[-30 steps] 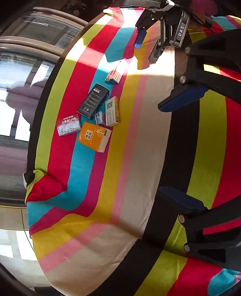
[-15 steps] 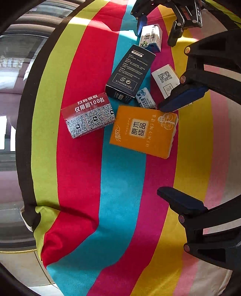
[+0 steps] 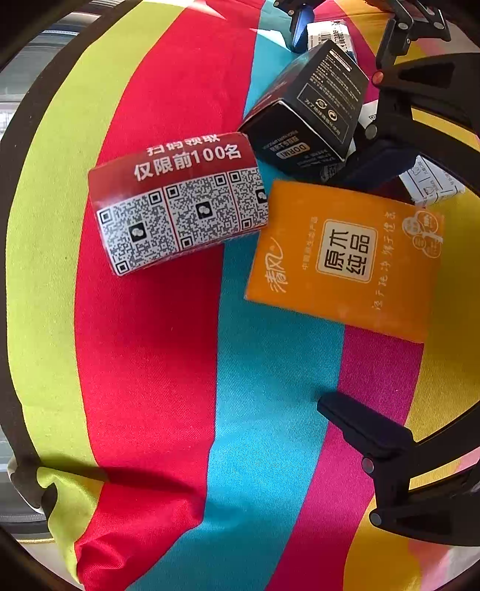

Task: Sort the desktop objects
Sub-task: 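Grasp the orange tissue pack with the left tool while the right tool grasps the white barcode box, then carry the orange tissue pack and white barcode box in both tools to the cardboard box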

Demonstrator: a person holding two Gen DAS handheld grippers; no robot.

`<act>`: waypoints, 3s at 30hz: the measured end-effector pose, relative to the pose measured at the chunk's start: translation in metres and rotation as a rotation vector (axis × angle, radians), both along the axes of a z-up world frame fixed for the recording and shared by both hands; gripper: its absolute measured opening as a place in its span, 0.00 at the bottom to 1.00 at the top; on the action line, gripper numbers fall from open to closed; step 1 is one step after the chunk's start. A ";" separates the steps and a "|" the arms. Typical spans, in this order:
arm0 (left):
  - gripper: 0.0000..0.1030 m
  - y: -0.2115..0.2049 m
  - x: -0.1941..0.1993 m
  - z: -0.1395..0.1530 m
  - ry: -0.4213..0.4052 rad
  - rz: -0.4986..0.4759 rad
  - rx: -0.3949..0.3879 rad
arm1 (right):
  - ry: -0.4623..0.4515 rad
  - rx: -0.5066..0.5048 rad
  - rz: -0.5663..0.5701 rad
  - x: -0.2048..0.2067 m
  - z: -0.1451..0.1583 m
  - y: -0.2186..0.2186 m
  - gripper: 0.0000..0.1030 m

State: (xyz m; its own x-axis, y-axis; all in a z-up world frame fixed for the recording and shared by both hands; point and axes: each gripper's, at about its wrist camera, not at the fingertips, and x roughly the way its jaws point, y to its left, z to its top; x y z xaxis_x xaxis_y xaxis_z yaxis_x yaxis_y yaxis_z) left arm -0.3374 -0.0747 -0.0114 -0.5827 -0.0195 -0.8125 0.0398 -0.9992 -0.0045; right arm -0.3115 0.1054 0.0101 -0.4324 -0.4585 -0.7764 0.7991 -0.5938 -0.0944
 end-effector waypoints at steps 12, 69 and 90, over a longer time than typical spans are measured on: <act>1.00 0.000 -0.002 -0.001 0.000 -0.001 0.003 | 0.054 0.030 0.016 -0.011 0.002 0.000 0.83; 0.50 -0.026 0.450 0.051 0.044 0.170 0.127 | -0.098 -0.131 -0.109 0.344 0.020 0.037 0.35; 0.50 -0.140 0.584 0.063 0.089 0.518 0.118 | -0.084 -0.115 0.300 0.446 0.037 -0.090 0.35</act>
